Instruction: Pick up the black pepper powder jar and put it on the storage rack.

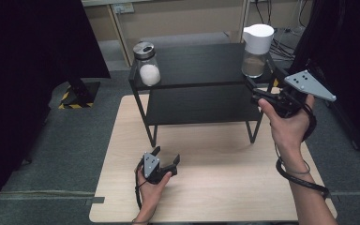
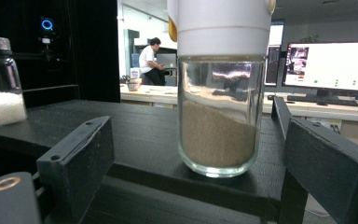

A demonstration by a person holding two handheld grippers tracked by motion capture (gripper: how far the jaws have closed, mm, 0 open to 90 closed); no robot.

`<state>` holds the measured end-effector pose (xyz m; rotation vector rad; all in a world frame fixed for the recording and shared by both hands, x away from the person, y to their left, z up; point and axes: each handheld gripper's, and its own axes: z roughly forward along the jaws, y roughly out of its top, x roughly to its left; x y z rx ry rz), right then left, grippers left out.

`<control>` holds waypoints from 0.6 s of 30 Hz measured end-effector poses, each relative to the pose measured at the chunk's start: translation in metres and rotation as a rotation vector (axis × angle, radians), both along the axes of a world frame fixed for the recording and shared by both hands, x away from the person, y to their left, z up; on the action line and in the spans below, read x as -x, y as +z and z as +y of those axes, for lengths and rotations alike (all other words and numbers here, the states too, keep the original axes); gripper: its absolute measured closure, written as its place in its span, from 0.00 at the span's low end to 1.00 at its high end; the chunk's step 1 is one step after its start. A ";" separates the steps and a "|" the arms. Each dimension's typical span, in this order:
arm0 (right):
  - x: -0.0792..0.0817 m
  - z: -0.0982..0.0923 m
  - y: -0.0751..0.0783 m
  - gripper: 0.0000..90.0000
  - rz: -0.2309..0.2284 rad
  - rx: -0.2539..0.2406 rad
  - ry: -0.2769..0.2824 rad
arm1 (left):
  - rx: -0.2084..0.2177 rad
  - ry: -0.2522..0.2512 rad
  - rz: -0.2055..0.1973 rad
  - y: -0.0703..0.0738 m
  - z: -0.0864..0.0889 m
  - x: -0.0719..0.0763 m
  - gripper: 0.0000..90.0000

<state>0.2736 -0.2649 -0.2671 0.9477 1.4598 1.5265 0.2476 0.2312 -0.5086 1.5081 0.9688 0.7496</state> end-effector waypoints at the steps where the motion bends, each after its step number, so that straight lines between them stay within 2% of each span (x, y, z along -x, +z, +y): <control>1: 0.001 -0.001 -0.001 0.10 -0.001 0.001 0.002 | 0.000 0.000 0.000 0.000 0.000 0.000 0.13; 18: 0.017 -0.008 -0.028 0.10 0.018 0.006 0.021 | -0.001 0.000 0.000 0.000 0.000 0.000 0.13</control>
